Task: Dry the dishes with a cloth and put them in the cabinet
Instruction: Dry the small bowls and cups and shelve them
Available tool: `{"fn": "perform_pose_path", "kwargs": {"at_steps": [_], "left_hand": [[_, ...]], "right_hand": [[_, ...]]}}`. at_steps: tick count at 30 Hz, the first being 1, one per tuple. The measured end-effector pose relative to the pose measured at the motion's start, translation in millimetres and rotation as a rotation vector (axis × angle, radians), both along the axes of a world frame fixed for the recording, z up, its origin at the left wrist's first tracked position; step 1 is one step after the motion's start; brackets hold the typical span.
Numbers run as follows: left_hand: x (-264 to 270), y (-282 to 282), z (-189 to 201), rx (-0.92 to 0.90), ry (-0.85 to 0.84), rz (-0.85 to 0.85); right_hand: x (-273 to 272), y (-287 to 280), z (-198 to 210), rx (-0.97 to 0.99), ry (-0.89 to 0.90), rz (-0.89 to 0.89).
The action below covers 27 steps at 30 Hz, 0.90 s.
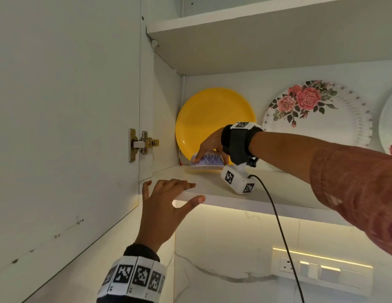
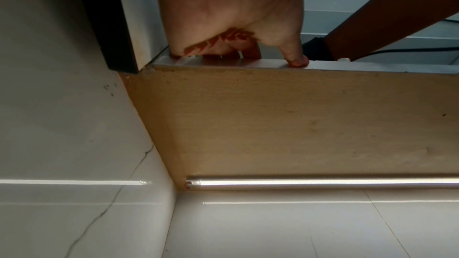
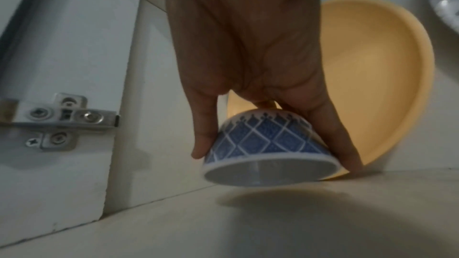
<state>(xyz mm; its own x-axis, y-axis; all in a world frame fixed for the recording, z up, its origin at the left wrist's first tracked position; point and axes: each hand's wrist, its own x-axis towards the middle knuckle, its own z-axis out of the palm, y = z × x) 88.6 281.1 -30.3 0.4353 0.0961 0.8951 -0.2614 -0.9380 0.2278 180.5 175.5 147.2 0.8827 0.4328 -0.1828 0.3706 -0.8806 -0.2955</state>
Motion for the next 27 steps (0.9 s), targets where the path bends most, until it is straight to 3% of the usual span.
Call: {"fn": "perform_pose_path", "kwargs": {"at_steps": [10, 18, 23, 27], "left_hand": [[2, -2, 0, -0.023, -0.044, -0.009], [-1, -3, 2, -0.035, -0.003, -0.003], [-4, -5, 4, -0.034, 0.037, 0.008], [-8, -8, 9, -0.018, 0.08, 0.037]], "right_hand": [[12, 1, -3, -0.122, -0.026, -0.032], [-1, -8, 1, -0.203, -0.305, 0.017], [-23, -27, 5, -0.127, -0.277, 0.046], [-45, -49, 16, -0.058, -0.126, 0.1]]}}
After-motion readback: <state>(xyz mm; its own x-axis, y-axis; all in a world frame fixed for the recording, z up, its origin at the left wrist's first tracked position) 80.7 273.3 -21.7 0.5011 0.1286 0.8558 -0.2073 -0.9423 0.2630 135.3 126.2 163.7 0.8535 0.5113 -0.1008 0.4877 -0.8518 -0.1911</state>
